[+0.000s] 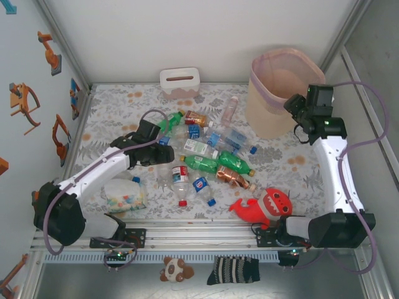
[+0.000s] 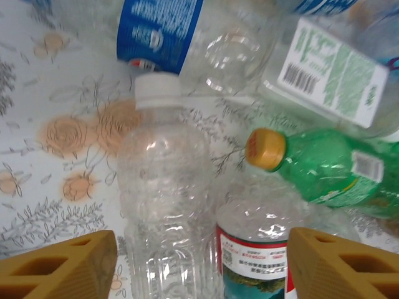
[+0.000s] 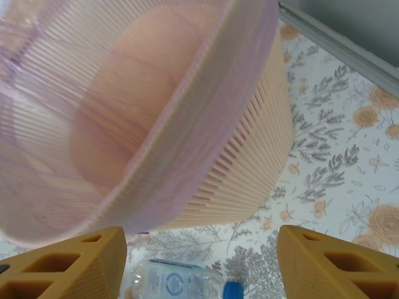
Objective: Put the plastic bottles in the bin
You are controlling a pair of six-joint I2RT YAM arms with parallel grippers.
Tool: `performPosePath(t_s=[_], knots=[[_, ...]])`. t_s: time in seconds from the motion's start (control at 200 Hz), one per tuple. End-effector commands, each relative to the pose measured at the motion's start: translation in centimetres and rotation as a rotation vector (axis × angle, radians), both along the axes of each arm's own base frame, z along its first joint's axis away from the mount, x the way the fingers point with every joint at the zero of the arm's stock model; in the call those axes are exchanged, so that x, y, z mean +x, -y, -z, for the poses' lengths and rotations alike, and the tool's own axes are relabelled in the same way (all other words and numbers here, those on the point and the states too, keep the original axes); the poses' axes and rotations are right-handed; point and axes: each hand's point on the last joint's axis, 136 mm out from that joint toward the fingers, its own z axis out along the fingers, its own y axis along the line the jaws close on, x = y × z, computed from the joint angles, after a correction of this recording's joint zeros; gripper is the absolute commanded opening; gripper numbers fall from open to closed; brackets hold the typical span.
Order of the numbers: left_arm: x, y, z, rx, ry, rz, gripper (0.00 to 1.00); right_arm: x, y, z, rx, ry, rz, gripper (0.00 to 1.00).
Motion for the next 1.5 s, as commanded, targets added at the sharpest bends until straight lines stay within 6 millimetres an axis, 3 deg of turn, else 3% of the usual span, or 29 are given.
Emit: performPosePath(t_s=[0.0,0.386,0.621,0.956,1.492], knots=[[-1.4,-0.7,1.5,0.023,-0.087,-0.013,0.67,-0.9,0.2,0.4,-0.010,-0.016,-0.009,0.64],[-2.9,-1.5,4.6,0.123,-0.224,0.028,0.62,-1.3,-0.3,0.5,0.021,-0.017,-0.020,0.63],[-3.3,-1.5,5.9,0.129,-0.257,0.035,0.69,-1.6,-0.6,0.5,0.037,-0.015,-0.024,0.63],[-3.7,-1.5,8.0,0.135,-0.292,0.036,0.69,-1.6,-0.8,0.8,0.050,-0.026,-0.027,0.63],[-4.3,-2.1,9.4,0.159,-0.313,0.033,0.64,-1.6,-0.9,1.3,0.069,-0.038,-0.021,0.63]])
